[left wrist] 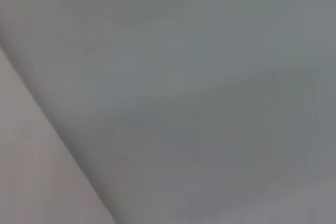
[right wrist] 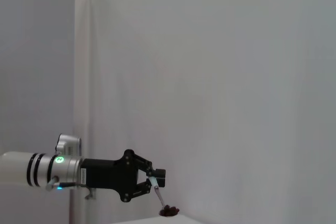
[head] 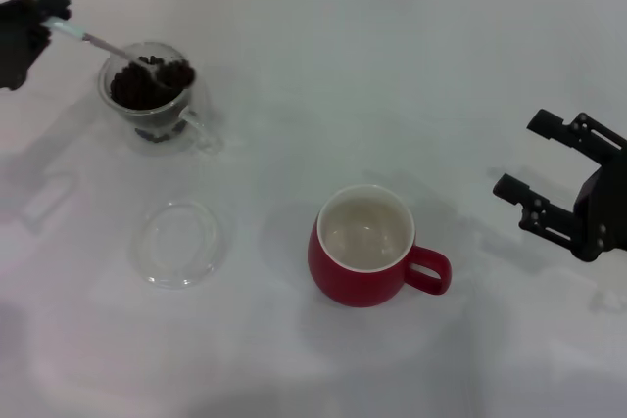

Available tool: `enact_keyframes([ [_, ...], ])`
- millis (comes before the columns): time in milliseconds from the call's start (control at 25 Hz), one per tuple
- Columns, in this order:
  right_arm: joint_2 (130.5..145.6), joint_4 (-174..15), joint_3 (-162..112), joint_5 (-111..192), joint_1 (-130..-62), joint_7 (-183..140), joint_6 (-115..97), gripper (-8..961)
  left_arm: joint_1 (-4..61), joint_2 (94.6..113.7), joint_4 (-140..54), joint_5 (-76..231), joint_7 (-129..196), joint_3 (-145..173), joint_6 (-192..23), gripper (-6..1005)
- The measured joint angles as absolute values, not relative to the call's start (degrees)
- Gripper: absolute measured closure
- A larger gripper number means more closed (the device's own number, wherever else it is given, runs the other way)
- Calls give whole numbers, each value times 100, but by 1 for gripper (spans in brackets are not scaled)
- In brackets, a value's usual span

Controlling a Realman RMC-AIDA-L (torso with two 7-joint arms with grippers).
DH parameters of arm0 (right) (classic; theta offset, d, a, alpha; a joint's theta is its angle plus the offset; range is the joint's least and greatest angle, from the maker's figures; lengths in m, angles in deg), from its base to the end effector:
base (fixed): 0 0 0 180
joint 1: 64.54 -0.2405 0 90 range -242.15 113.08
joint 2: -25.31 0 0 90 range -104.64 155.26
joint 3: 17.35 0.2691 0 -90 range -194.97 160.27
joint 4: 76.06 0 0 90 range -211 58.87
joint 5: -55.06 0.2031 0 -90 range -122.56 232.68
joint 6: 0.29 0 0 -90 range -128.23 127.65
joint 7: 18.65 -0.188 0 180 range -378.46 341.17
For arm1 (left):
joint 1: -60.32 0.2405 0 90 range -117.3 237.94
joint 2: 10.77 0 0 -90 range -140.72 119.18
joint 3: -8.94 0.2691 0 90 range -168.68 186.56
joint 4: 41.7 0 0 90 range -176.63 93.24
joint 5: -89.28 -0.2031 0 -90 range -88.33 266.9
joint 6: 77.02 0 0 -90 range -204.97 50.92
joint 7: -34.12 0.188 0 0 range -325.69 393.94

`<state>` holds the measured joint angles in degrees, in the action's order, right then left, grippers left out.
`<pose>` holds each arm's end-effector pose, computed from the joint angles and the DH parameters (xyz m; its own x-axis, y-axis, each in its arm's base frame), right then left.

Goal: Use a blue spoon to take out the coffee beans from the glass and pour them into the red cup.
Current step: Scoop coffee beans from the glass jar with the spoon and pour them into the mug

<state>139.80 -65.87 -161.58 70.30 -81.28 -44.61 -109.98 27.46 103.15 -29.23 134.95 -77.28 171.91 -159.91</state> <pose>0.3103 0.2203 -0.0217 0.6663 0.0633 -0.7430 -0.4187 -0.7928 -0.4430 -0.3040 0.3756 -0.0024 -0.2646 0.6100 0.7469 0.8753 -0.1732 0.4516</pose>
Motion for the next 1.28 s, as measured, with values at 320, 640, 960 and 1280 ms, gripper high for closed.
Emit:
enact_keyframes([
  [320,13985,-6576,-16158,7262,-8179,-4307,-10998,181,2552,10352,-3049,13072,-7756,17189,-16560,874],
  [640,13999,-6650,-16158,7735,-8116,-4165,-11046,181,2227,10375,-3279,12508,-7755,17188,-16716,874],
  [960,14001,-6658,-16158,7898,-8043,-4150,-11069,182,1910,10501,-3382,11967,-7657,17189,-16707,875],
  [1280,14001,-6658,-16158,7932,-8024,-4150,-11069,183,1647,10576,-3387,11414,-7247,17189,-16693,875],
])
